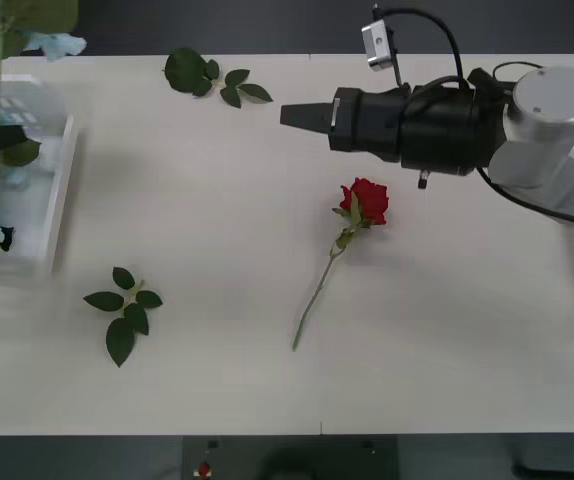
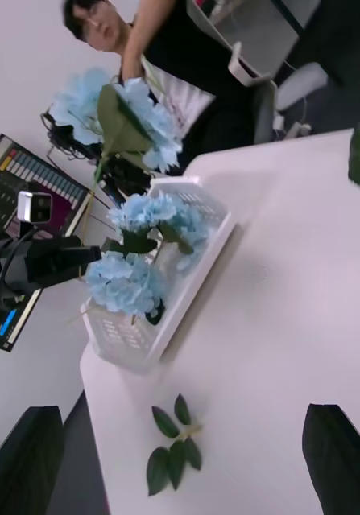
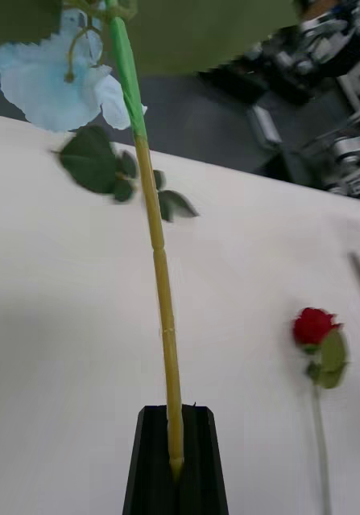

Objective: Put the red flowers into the right box and the blue flowers into the left box

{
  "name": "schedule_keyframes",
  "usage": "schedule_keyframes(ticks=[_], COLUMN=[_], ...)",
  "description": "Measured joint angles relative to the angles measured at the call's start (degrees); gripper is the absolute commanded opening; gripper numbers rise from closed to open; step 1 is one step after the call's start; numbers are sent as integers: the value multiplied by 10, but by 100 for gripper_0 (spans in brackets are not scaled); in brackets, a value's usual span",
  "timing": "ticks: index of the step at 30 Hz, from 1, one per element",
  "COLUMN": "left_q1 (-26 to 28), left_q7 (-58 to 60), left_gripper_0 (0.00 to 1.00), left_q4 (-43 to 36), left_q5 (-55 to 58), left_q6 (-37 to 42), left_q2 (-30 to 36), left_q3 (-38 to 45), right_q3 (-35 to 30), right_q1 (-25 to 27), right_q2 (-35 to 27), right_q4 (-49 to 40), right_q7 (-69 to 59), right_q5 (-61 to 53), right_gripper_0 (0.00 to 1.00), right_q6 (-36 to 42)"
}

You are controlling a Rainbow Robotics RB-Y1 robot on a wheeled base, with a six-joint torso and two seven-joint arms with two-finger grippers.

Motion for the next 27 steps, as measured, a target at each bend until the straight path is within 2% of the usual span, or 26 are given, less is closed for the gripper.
schedule_keyframes(ticks=[3,10,13,16,20,24,27], left_q1=[3,3,6,20,54,96,121], left_q7=[-4,-96,-97,-97,-97,-97,-97], left_gripper_0=[0,0,0,0,0,0,0], left_q4=[0,0,0,0,0,0,0], left_q5=[-84,-238,-289,-309,-338,-347,-347], left_q6=[-2,-56,-92,-128,-160,-181,-192], left_q2=[14,15,15,15,15,15,15], left_q3=[34,103,110,109,109,109,109], right_q3=[64,141,160,176,186,185,176], right_q1=[-1,-1,-1,-1,-1,-1,-1], right_q2=[-47,-123,-150,-169,-192,-212,-222], right_q4=[-98,-233,-255,-259,-248,-223,-214], right_q7=[-35,-152,-163,-189,-207,-227,-331], right_q5=[-14,-93,-100,-96,-83,1,97], right_gripper_0=[86,86,85,77,73,73,73], right_q6=[-134,-211,-211,-208,-147,-70,-21])
